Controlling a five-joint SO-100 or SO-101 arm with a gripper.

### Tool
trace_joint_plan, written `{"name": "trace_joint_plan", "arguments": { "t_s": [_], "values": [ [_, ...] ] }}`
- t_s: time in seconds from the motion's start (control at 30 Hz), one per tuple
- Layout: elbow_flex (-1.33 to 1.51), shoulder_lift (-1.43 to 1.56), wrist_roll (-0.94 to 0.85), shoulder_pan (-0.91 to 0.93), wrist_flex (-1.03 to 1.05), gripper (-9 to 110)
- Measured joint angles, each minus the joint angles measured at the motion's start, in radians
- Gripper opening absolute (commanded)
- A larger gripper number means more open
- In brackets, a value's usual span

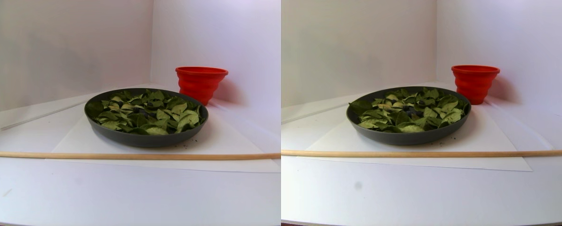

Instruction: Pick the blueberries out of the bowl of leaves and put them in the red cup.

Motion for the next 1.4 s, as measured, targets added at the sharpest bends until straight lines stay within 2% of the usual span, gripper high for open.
{"name": "trace_joint_plan", "arguments": {
  "t_s": [0.6, 1.17, 1.4],
  "values": [
    [0.000, 0.000, 0.000, 0.000, 0.000, 10],
    [-0.002, -0.048, -0.040, -0.104, -0.009, 9],
    [-0.018, -0.146, -0.153, -0.137, -0.097, 10]
  ]
}}
